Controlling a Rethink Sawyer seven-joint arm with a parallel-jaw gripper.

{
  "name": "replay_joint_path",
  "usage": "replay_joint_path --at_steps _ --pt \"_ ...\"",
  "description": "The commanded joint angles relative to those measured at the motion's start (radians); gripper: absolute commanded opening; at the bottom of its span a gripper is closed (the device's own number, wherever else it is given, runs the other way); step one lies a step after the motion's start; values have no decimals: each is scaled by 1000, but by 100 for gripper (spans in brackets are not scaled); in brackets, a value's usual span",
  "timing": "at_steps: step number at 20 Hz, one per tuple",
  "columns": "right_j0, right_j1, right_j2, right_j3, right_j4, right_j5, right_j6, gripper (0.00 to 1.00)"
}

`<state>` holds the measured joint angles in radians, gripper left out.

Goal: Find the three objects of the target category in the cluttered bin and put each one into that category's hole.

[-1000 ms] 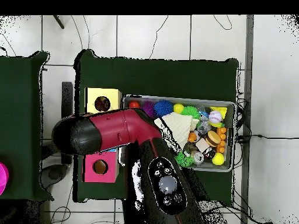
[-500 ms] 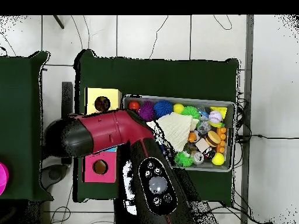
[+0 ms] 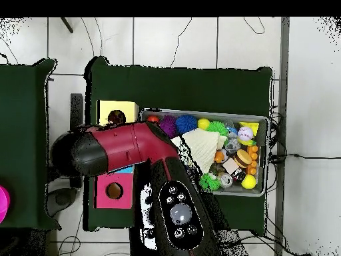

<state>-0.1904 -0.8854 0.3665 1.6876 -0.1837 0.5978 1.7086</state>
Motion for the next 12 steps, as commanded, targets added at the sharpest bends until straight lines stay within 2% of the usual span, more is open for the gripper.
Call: replay_joint_path --at_steps 1,8,12 --pt "-6 -13 -63 -24 -50 -94 129 0" --pt "10 -12 -83 -29 -41 -123 122 0" --pt "23 23 -102 -46 -57 -93 108 0"
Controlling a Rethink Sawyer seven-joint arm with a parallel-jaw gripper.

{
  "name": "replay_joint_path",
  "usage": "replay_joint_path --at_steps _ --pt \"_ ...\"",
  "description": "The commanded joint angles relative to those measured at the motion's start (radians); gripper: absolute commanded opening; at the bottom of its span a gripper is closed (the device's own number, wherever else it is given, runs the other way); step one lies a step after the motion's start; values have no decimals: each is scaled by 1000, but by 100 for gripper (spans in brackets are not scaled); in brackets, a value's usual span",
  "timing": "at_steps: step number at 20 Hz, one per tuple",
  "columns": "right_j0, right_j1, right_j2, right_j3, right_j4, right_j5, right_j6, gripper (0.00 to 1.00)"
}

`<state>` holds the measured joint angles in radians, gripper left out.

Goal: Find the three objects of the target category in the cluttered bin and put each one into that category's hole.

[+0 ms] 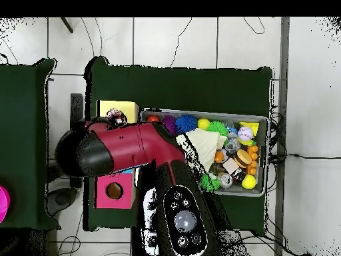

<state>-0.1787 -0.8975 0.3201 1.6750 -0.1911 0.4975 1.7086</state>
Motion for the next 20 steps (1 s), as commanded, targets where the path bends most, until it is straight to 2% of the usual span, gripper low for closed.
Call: replay_joint_path --at_steps 1,6,15,20 --pt "10 39 -56 -31 -47 7 106 0" --pt "0 52 -48 -12 -25 3 103 0" --pt "37 142 -102 -33 -52 21 113 0" --pt "58 181 -123 -41 -45 -12 133 0"
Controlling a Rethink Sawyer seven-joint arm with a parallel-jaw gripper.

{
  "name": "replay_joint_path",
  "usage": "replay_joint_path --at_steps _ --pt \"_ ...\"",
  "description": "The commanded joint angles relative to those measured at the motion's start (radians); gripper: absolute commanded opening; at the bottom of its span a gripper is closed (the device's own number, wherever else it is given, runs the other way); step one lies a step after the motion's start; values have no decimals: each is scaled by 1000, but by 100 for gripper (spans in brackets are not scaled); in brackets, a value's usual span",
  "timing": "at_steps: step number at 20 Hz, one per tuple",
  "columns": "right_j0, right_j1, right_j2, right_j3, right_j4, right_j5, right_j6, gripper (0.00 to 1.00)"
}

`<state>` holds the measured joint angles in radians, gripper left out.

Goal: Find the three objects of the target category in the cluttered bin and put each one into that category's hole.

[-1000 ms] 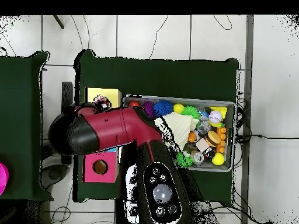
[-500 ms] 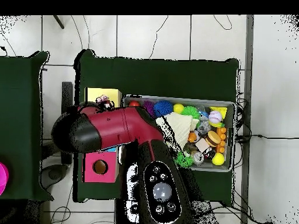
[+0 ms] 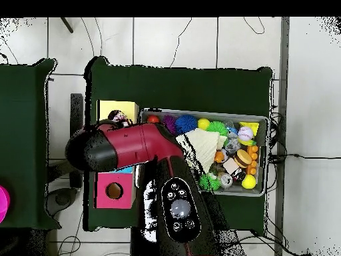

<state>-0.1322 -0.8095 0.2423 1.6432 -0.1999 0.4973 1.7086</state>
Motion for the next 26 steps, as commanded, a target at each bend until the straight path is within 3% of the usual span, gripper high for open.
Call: replay_joint_path --at_steps 1,12,26 --pt "17 98 -49 -12 -32 -13 137 0" --pt "42 108 -56 -22 -3 -54 154 0" --pt "110 70 -116 -92 50 -262 224 0"
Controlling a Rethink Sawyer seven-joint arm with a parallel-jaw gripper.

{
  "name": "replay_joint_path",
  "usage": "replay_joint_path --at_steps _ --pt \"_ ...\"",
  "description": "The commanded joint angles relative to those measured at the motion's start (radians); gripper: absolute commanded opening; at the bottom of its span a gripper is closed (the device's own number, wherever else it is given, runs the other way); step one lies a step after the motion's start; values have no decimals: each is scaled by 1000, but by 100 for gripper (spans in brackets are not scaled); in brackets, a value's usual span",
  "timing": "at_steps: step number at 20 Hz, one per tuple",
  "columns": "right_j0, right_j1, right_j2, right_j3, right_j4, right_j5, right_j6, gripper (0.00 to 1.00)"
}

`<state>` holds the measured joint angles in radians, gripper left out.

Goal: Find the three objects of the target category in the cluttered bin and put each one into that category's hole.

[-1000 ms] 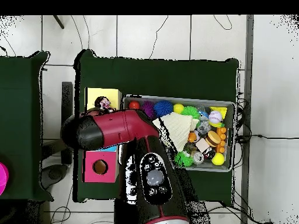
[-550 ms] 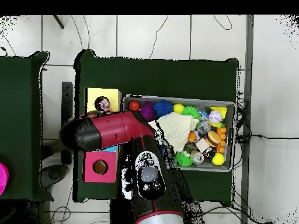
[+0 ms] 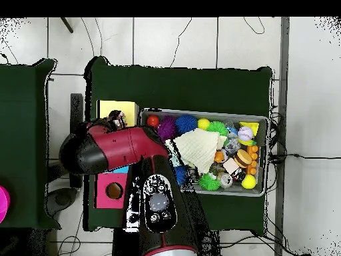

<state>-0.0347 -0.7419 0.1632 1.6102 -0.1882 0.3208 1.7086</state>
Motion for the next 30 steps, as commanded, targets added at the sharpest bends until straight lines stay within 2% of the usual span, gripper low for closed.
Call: replay_joint_path --at_steps 1,5,9,14,16,21,26,30 --pt "20 6 -48 -68 38 -84 219 0" --pt "68 30 -136 -124 26 -18 197 0" --pt "86 61 -179 -140 19 55 175 0" --pt "74 83 -190 -139 5 194 100 0" --pt "66 84 -185 -131 4 213 87 0" --pt "51 113 -171 -121 1 253 74 0" --pt "67 164 -186 -153 12 270 118 0" --pt "80 183 -187 -159 27 195 164 0"
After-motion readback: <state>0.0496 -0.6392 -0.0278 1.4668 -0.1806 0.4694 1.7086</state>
